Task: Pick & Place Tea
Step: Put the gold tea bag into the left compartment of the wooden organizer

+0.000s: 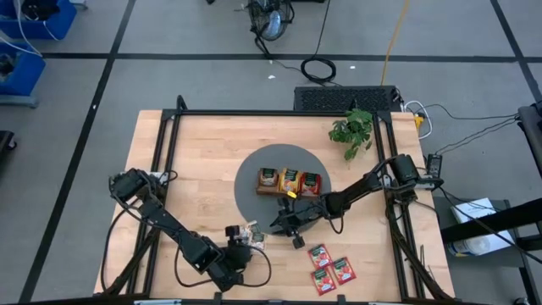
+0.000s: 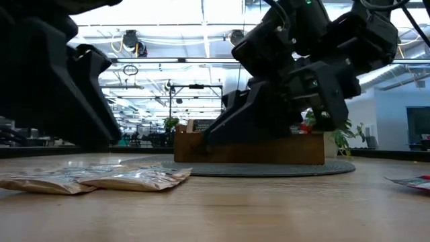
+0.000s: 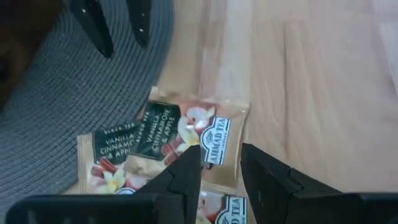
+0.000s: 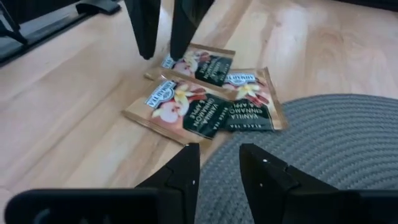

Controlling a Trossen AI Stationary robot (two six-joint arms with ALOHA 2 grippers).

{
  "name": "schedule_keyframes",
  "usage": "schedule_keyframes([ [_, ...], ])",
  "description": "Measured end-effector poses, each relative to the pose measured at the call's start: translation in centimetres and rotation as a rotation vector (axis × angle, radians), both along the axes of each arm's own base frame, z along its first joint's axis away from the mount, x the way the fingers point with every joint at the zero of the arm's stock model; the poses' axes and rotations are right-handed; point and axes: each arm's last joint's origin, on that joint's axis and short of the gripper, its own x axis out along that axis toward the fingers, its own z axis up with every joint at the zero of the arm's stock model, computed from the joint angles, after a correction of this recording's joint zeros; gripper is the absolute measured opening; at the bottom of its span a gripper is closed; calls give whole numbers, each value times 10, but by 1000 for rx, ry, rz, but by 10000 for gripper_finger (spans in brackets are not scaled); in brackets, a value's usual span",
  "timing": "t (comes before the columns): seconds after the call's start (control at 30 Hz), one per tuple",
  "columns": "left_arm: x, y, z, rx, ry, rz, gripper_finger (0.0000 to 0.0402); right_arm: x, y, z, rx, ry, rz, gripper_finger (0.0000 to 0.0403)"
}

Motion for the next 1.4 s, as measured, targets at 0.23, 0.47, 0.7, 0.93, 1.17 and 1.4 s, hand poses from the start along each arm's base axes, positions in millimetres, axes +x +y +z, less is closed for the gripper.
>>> schedule_keyframes([
  [0.23,5,11,-19,-39,56,19,120,0,-3,0,16,13,-17,95],
  [0.47,11,16,-26,-64,87,26,120,3,-8,1,212,72,-13,95],
  [0.7,11,16,-26,-61,93,26,120,1,-7,1,381,163,-24,94],
  [0.93,10,16,-26,-58,99,25,120,-1,-1,-1,522,262,-78,108],
  [1.17,9,16,-27,-54,103,30,120,-4,6,-5,513,271,-210,117],
  [1.4,9,16,-27,-36,100,17,120,0,3,-3,497,238,-257,117],
])
